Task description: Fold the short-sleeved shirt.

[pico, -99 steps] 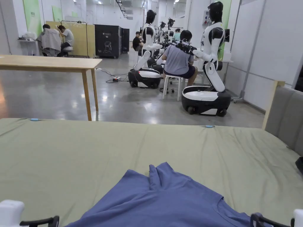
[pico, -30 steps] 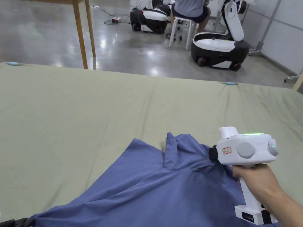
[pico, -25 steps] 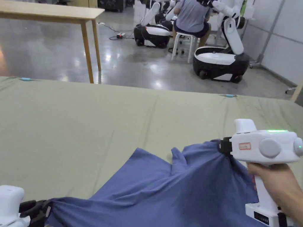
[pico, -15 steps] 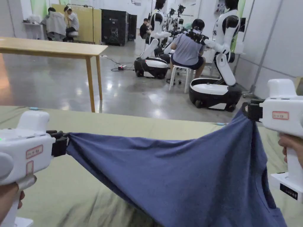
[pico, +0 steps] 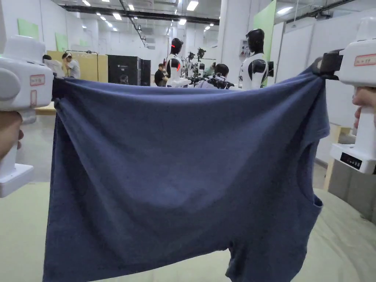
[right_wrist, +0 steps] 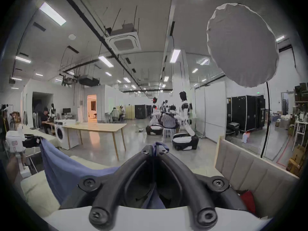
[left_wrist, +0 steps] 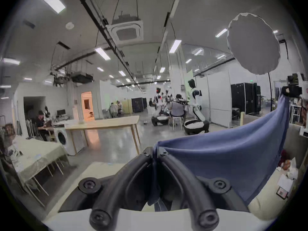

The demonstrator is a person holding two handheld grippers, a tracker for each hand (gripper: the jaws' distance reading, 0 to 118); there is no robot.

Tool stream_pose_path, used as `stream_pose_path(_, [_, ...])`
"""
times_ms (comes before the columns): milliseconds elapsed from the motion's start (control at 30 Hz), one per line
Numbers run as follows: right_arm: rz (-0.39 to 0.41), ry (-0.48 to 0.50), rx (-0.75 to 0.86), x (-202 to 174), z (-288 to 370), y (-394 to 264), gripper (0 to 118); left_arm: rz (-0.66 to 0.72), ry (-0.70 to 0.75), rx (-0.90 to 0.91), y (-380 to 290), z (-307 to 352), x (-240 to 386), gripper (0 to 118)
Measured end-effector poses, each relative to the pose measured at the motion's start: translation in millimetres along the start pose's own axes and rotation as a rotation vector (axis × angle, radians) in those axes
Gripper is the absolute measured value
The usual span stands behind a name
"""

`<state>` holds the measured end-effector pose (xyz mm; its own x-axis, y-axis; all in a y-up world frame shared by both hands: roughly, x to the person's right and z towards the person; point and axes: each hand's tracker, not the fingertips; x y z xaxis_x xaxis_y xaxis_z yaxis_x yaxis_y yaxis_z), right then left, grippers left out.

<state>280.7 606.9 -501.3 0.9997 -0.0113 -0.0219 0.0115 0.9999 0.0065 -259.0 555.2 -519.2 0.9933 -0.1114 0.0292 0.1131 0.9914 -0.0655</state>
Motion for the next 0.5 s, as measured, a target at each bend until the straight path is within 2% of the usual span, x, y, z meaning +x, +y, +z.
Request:
stream_pose_path(200, [-0.002,-0.004,-0.006,-0.9,-29.2,-13.8,4,-0.016,0.029,-0.004,-1.7,-34.6,-10.6,0])
stream_pose_path(500, [-0.036,-0.001,-0.094,3.1,-51.2,-106.9,4,0.027,0.041,-0.088,-104.4,-73.9,-4.4,0])
